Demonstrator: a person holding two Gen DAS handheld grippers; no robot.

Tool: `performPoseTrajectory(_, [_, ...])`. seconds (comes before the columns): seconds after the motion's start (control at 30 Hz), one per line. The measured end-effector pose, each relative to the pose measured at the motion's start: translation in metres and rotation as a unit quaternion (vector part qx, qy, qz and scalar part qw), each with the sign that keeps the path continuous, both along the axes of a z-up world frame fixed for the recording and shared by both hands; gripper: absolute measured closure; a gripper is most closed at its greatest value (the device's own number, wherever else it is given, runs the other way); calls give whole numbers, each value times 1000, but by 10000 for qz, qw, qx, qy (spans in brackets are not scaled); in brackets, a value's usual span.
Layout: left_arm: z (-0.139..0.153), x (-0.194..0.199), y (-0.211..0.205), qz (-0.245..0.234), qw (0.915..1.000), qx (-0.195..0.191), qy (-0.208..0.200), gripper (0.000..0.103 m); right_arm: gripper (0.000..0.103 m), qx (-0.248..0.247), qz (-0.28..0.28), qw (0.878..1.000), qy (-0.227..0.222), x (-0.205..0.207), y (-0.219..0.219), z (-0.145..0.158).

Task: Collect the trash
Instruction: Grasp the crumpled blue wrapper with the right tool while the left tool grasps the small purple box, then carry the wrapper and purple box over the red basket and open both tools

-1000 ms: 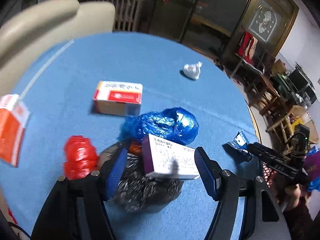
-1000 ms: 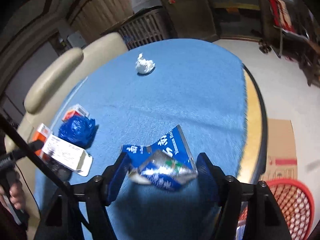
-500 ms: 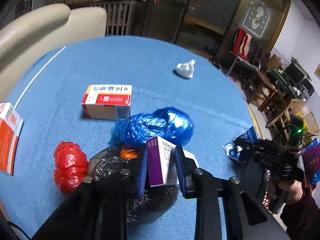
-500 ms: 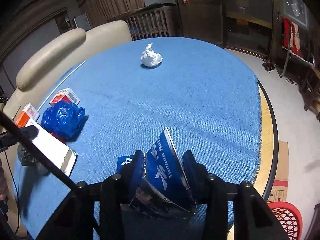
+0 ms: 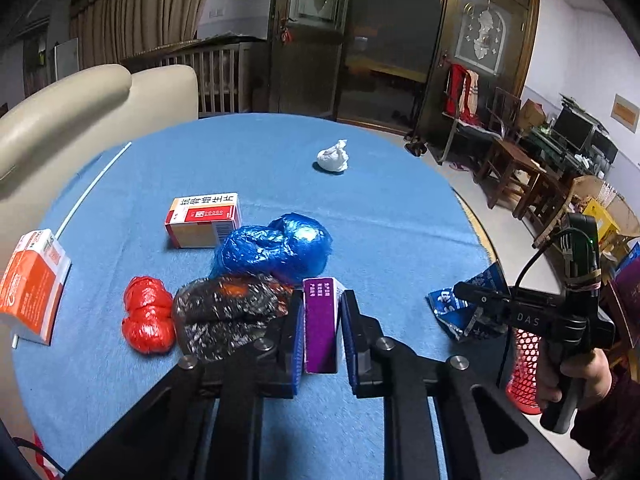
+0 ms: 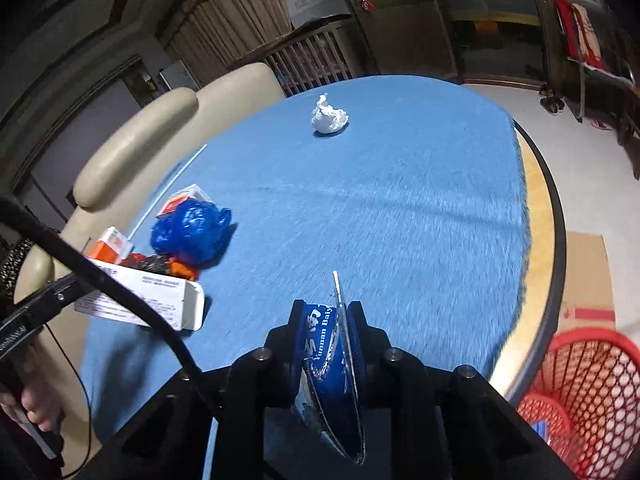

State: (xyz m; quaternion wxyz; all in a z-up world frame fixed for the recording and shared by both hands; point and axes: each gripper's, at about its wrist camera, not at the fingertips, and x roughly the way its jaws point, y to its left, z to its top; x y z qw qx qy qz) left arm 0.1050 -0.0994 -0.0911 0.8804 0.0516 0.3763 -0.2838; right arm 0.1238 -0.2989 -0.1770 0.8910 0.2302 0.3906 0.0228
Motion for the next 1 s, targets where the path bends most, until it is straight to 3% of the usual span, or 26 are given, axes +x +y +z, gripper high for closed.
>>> performPoseTrajectory(0.27, [9,-20,4,7,9999,-139,-17,88,81,476,-207,9984,-211,-37,-2,9])
performPoseTrajectory(0.57, [23,-40,-9,-172,9995,-200,-197,88,81,626,-588,9956,-384,-79,-24,19])
performPoseTrajectory(1.0, [44,-83,-61,-793,9955,-102,-518,88,81,421,-1033,9916,-657,-134,-48,38])
